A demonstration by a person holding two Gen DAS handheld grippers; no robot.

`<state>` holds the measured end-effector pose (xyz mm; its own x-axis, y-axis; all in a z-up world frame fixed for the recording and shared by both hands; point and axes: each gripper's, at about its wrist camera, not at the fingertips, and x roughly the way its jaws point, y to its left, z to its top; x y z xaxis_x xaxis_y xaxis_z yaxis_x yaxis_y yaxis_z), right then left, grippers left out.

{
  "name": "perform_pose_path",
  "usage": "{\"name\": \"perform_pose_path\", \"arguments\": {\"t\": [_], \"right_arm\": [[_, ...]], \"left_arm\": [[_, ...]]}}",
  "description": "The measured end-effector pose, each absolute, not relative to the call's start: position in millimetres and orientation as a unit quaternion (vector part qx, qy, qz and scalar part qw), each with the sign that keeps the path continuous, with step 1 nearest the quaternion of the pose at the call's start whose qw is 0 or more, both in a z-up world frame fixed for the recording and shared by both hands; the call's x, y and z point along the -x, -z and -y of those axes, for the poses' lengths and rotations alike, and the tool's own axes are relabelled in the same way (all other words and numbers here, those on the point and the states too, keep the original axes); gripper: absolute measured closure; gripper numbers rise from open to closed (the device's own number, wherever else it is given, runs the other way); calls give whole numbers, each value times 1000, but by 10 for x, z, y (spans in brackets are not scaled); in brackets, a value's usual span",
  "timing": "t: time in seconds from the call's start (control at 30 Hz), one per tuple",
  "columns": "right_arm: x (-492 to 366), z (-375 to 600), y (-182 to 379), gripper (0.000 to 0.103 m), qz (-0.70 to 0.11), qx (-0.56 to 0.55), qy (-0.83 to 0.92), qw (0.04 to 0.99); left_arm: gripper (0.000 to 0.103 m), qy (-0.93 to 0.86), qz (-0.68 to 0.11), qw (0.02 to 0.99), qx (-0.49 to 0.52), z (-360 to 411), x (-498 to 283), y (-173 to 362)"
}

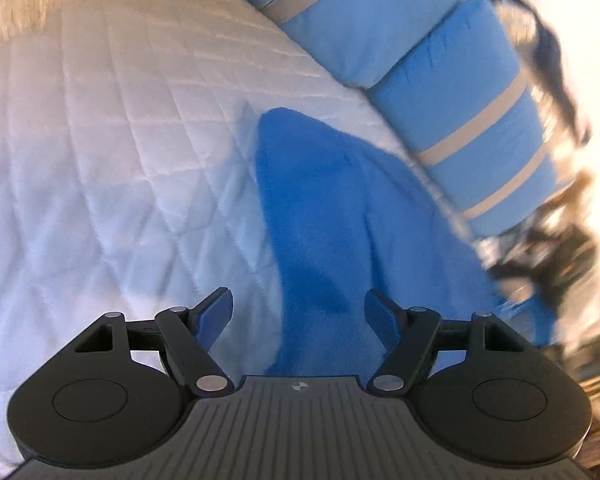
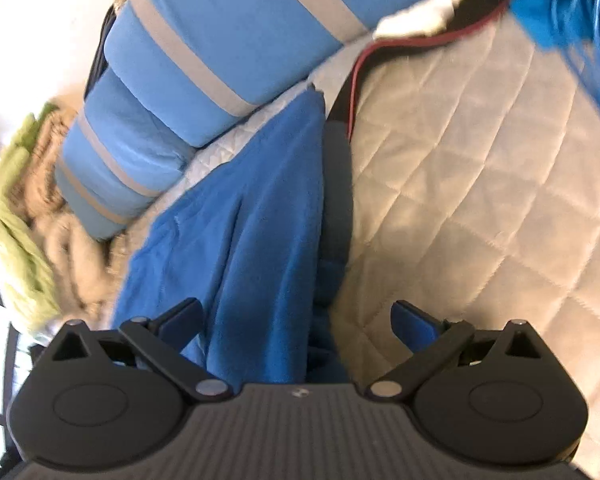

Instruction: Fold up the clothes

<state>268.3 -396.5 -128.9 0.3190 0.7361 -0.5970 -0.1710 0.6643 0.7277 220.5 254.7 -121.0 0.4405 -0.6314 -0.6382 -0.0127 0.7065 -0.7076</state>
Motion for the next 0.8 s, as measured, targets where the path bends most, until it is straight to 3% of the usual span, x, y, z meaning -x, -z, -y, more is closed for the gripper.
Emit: {"name": "perform_pose_path", "arguments": {"t": [0.33, 0.7, 0.73, 0.77, 0.8], "right_arm": [[-2992, 3973, 1625, 0, -514, -343, -346, 706], [-3266, 3632, 1681, 4, -524, -360, -389, 667], [-3269, 3629, 1676, 13, -526, -353, -386, 671], [-3269, 3627, 1672, 44, -528, -347, -382, 675], [-3251, 3635, 1680, 54, -530, -348, -372, 678]], "left_arm": [[31, 254, -488, 726, 413, -2674, -2465, 1625], [33, 304, -495, 719, 380, -2227, -2638, 1637], [44, 300, -496, 720, 382, -2232, -2634, 1630], [52, 294, -497, 720, 384, -2242, -2625, 1624], [64, 288, -498, 721, 386, -2253, -2615, 1618]]}}
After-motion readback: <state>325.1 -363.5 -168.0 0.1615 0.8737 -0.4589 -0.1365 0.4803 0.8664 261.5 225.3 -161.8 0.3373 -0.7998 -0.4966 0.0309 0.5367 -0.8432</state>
